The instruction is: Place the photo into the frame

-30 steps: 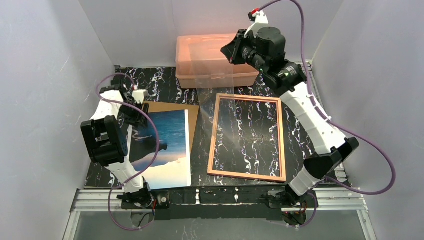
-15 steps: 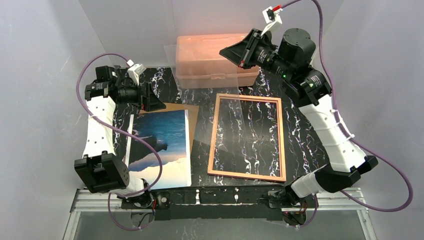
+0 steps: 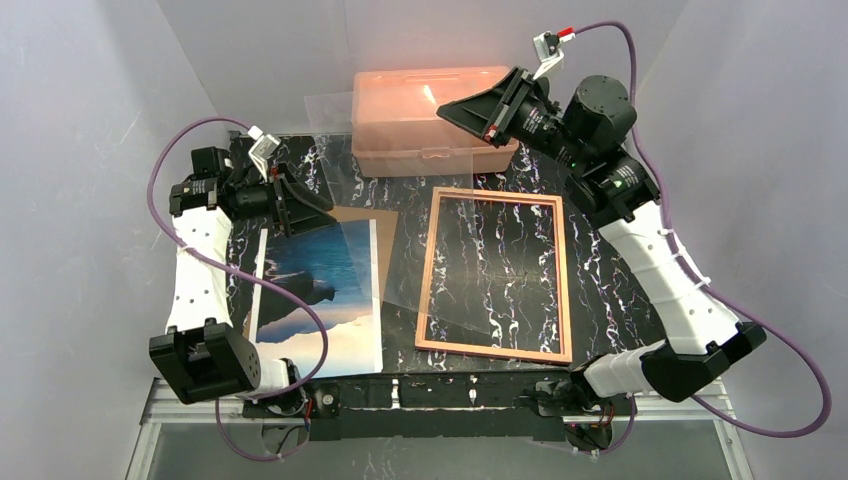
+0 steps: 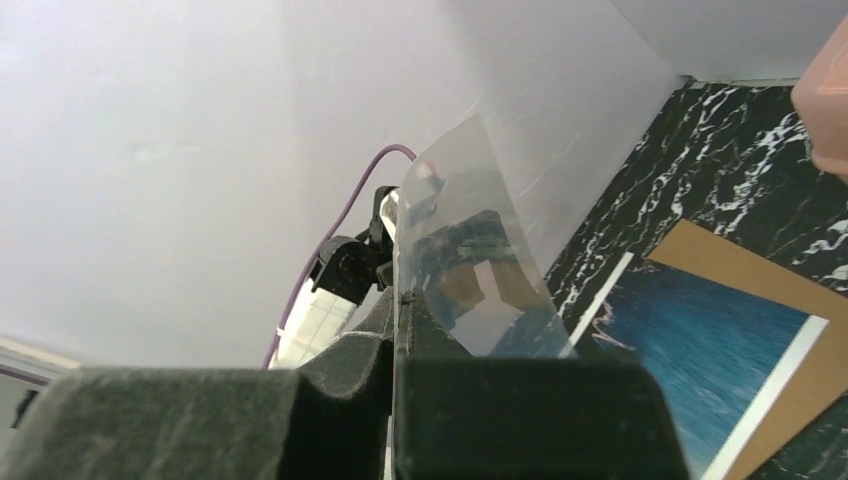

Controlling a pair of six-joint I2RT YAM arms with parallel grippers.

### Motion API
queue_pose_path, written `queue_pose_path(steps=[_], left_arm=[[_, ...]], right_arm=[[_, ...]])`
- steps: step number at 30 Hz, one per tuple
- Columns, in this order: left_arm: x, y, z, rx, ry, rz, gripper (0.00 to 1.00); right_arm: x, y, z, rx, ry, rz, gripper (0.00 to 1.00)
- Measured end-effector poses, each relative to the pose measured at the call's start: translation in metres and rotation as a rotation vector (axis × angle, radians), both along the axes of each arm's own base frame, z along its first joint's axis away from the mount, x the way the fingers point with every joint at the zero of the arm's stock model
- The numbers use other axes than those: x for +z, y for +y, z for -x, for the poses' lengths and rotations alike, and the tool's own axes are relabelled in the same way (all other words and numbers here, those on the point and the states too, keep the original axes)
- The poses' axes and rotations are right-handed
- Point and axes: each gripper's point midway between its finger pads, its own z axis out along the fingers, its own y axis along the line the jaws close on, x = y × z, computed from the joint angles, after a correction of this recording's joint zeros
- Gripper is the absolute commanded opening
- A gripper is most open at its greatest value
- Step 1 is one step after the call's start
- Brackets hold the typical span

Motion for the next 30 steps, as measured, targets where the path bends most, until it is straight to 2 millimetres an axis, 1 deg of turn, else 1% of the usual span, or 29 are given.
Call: queue_pose_path(steps=[3, 7, 9, 13, 17, 22, 26, 28, 30], left_arm=[[0.007, -0.003, 0.007, -0.019, -0.028, 0.030, 0.98], [0.004, -0.004, 0.010, -0.028, -0.023, 0.049, 0.95], [0.001, -0.005, 0.011, -0.030, -0.017, 0.054, 0.94], [-0.002, -0.005, 0.012, -0.033, -0.015, 0.060, 0.88], [-0.005, -0.005, 0.013, -0.035, -0.010, 0.065, 0.86], [-0.006, -0.005, 0.013, -0.036, -0.024, 0.061, 0.91], [-0.011, -0.004, 0.011, -0.026, -0.031, 0.031, 0.96], [-0.014, -0.003, 0.010, -0.020, -0.031, 0.014, 0.98], [-0.016, -0.002, 0.010, -0.017, -0.029, 0.005, 0.98]], right_arm=[[-0.004, 0.002, -0.003, 0.016, 0.035, -0.040, 0.01], [-0.009, 0.002, -0.009, 0.026, 0.072, -0.076, 0.01], [-0.008, 0.000, -0.011, 0.029, 0.081, -0.096, 0.01], [-0.002, -0.006, -0.015, 0.025, 0.078, -0.127, 0.01], [0.003, -0.012, -0.019, 0.020, 0.072, -0.143, 0.01], [0.009, -0.021, -0.022, 0.006, 0.065, -0.146, 0.01], [0.024, -0.026, -0.016, 0.017, 0.042, -0.171, 0.01], [0.028, -0.027, -0.011, 0.028, 0.037, -0.180, 0.01], [0.031, -0.028, -0.007, 0.038, 0.038, -0.191, 0.01]])
